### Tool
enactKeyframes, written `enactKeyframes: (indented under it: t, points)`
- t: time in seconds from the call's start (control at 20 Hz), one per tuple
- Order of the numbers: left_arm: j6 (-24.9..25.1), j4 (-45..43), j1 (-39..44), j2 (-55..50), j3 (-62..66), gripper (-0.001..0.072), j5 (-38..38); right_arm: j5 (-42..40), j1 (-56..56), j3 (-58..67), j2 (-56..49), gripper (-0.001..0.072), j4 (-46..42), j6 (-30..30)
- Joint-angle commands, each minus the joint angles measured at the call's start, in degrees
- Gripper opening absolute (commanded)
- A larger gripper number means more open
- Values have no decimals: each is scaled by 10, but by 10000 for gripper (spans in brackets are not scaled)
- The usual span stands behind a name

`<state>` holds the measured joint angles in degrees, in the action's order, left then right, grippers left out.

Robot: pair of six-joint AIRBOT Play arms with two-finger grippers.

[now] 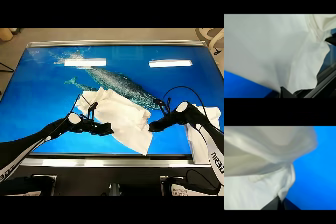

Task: Fold the shirts.

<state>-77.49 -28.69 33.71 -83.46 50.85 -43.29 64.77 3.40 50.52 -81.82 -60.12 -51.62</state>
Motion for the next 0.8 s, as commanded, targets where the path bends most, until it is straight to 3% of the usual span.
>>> enactKeyframes:
  t: [0.0, 0.1, 0.25, 0.5, 0.6, 0.75]
  points:
    - [57, -43, -14, 38, 45, 24, -11, 6, 0, 34, 35, 19, 34, 38]
    - [58, -123, -36, 91, 128, 24, -33, -1, 0, 115, 97, 19, 43, 57]
    - [117, -167, -72, 174, 327, 25, -48, -59, 0, 291, 208, 21, 57, 66]
    - [117, -168, -84, 232, 682, 24, 68, -292, 0, 484, 391, 20, 57, 91]
    - [117, -168, -55, 240, 720, 25, 86, -333, 0, 488, 436, 20, 57, 90]
    - [117, -169, -25, 247, 691, 25, 89, -331, 0, 488, 455, 20, 57, 90]
